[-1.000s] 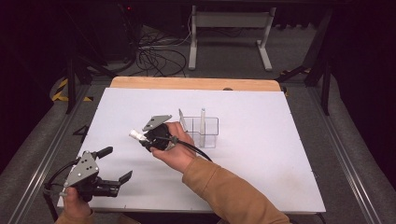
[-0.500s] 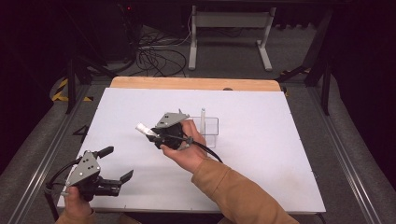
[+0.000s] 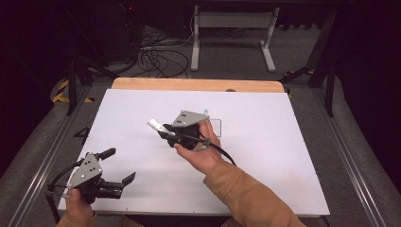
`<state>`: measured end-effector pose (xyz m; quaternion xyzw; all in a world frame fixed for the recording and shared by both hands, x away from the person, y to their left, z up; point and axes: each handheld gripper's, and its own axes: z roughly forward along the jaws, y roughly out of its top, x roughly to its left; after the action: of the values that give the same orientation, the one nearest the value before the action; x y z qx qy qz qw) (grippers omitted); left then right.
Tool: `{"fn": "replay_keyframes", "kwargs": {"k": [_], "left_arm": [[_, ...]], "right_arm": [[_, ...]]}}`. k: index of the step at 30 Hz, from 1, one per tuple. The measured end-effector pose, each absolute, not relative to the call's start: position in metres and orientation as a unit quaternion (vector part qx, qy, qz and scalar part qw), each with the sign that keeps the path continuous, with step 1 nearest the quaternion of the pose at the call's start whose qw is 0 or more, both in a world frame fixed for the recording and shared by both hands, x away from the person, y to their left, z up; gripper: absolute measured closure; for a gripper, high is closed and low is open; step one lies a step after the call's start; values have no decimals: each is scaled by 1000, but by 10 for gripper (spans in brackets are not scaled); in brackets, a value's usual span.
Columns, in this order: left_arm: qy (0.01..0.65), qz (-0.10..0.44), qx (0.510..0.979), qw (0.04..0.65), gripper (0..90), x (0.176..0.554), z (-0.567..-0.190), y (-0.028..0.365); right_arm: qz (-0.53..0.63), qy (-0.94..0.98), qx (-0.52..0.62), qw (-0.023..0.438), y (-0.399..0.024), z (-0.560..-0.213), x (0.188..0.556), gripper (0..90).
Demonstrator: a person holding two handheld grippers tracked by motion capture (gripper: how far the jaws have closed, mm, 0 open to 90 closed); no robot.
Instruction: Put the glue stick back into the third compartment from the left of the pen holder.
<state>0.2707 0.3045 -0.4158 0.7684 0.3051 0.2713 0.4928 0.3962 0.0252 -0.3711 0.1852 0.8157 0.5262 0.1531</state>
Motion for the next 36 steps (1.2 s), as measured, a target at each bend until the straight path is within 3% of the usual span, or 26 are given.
{"fn": "replay_keyframes", "kwargs": {"k": [36], "left_arm": [[306,273,772,486,23,271,-416,302]], "right_arm": [[582,741,246,227,-74,-375,410,704]]}}
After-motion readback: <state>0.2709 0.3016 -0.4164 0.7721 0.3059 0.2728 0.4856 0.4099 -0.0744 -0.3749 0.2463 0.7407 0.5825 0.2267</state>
